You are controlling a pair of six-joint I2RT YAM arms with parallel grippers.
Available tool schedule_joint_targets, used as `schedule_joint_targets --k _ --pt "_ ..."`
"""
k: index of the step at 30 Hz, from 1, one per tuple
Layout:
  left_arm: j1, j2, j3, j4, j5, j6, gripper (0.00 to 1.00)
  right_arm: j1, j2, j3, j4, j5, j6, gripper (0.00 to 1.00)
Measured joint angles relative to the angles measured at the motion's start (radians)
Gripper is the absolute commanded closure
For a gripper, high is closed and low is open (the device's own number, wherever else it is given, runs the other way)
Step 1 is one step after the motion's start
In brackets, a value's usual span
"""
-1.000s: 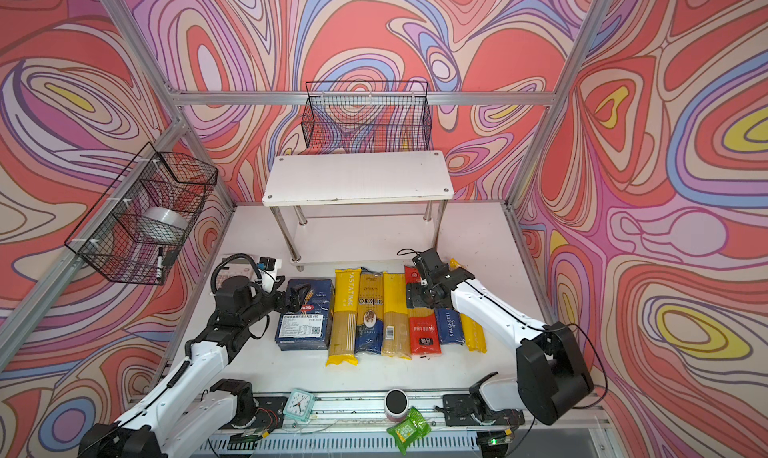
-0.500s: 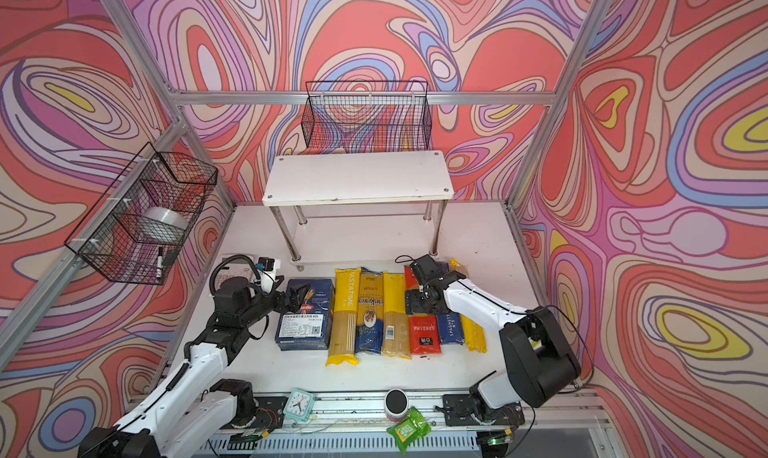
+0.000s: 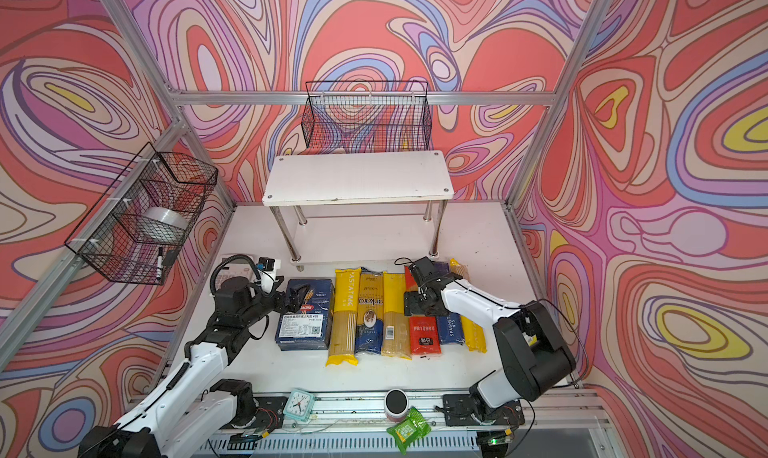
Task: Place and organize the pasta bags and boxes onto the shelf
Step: 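Lower the right gripper onto the red-and-clear spaghetti bag while the left gripper lowers, then close the right gripper on the red-and-clear spaghetti bag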
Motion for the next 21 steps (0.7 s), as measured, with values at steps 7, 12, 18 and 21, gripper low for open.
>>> schedule_joint_targets --k 7,12,18,21 --pt "0.0 0.005 0.0 0.0 0.0 0.0 0.0 0.009 0.047 0.021 -0.043 0.059 0.023 0.1" --pt "0.0 0.005 0.0 0.0 0.0 0.0 0.0 0.009 0.05 0.021 -0.058 0.08 0.029 0.1" --pt "0.0 0.005 0.0 0.0 0.0 0.0 0.0 0.009 0.035 0.001 -0.035 0.076 0.031 0.13" --pt "0.0 0.005 0.0 0.0 0.0 0.0 0.0 0.008 0.034 -0.016 -0.012 0.064 0.03 0.13"
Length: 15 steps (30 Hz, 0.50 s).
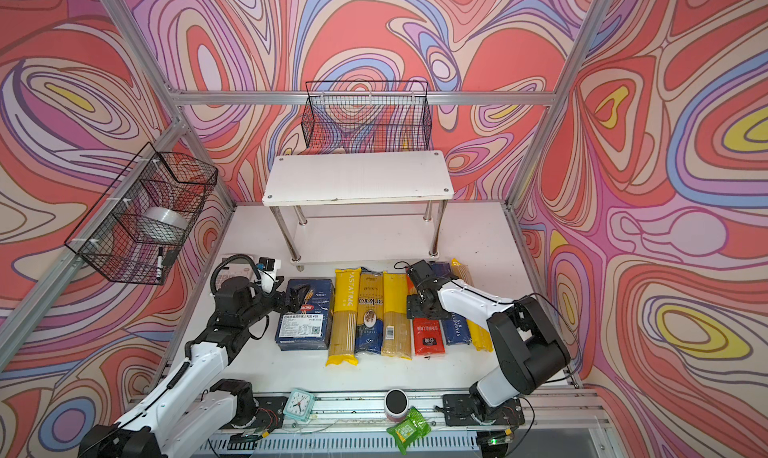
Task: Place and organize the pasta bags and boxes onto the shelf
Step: 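Close the right gripper on the red-and-clear spaghetti bag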
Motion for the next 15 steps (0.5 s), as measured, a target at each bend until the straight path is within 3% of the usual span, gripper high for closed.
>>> schedule_joint_targets --k 15 --pt "0.0 0.008 0.0 0.0 -0.007 0.0 0.0 0.001 0.002 -0.019 0.016 0.006 0.014 0.13"
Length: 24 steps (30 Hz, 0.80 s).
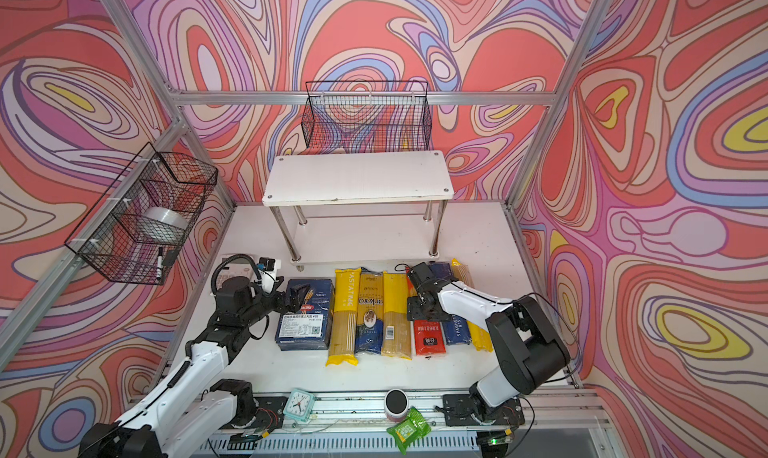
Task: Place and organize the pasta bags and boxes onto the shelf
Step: 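Close the right gripper on the red-and-clear spaghetti bag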
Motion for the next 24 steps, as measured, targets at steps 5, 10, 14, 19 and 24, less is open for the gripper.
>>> schedule_joint_targets --k 5,10,14,19,24 --pt "0.0 0.004 0.0 0.0 0.0 0.0 0.0 0.003 0.004 0.002 -0.001 0.007 0.008 0.14" --pt "0.0 0.005 0.0 0.0 0.0 0.0 0.0 0.011 0.017 0.011 -0.008 0.026 0.019 0.16" --pt "0.0 0.006 0.0 0.0 0.0 0.0 0.0 0.011 0.022 0.015 -0.009 0.034 0.021 0.18" --pt "0.0 0.006 0.0 0.0 -0.013 -0.001 0.0 0.011 0.022 0.015 -0.006 0.035 0.024 0.22" --pt "0.0 0.006 0.0 0.0 -0.016 -0.001 0.0 0.011 0.021 0.011 0.003 0.035 0.031 0.28"
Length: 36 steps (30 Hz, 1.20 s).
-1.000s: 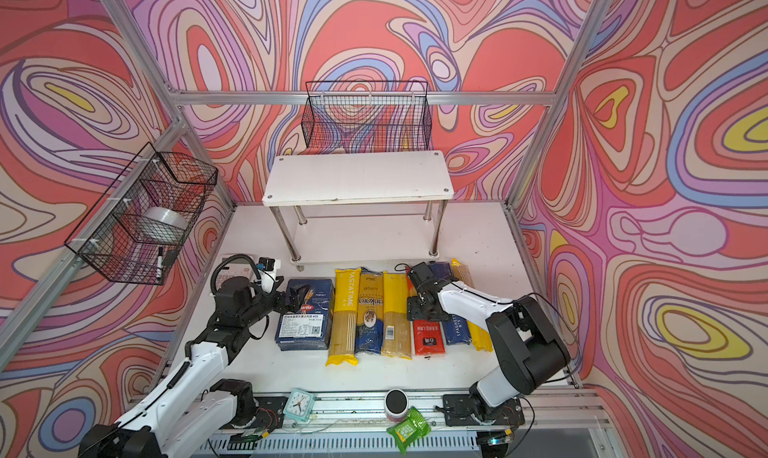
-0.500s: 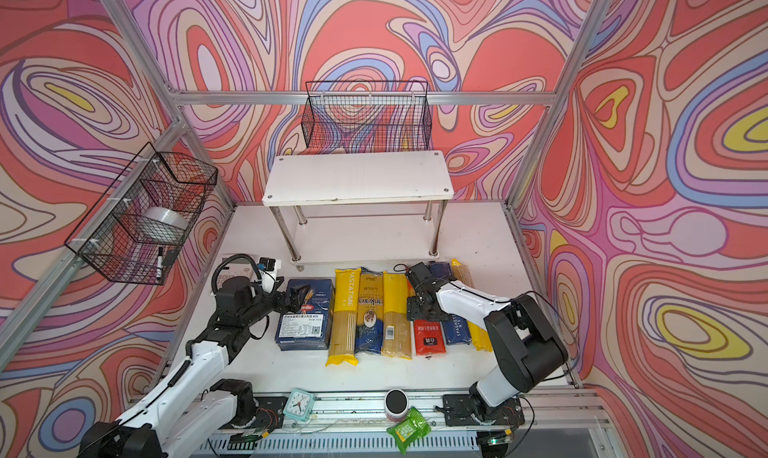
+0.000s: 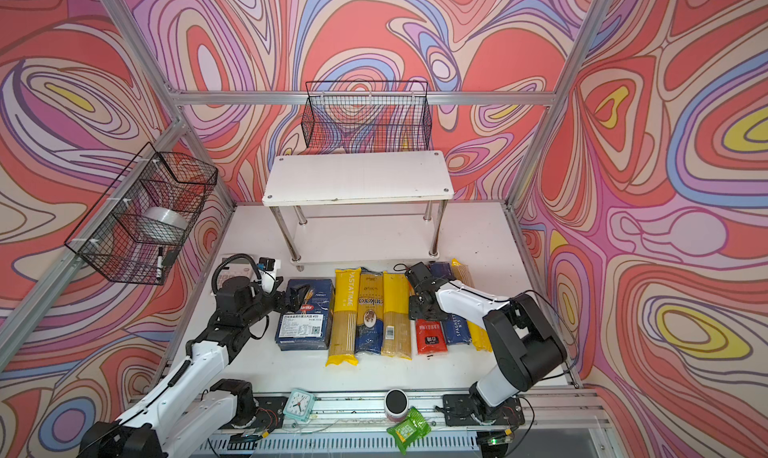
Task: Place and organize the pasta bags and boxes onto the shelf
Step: 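Close the right gripper on the red-and-clear spaghetti bag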
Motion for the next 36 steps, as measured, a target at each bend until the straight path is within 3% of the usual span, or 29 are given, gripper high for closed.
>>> schedule_joint_targets --k 12,19,28,36 --pt "0.0 0.004 0.0 0.0 0.0 0.0 0.0 -0.001 -0.026 -0.029 0.031 0.006 0.018 0.4" --pt "0.0 0.021 0.0 -0.001 0.0 0.0 0.0 -0.001 -0.046 -0.043 0.045 0.003 0.028 0.53" --pt "0.0 0.021 0.0 -0.001 0.0 0.0 0.0 -0.001 -0.067 -0.052 0.053 0.0 0.027 0.59" --pt "-0.001 0.033 0.001 -0.001 0.001 -0.003 0.0 0.0 -0.132 -0.107 0.089 -0.032 0.041 0.7"
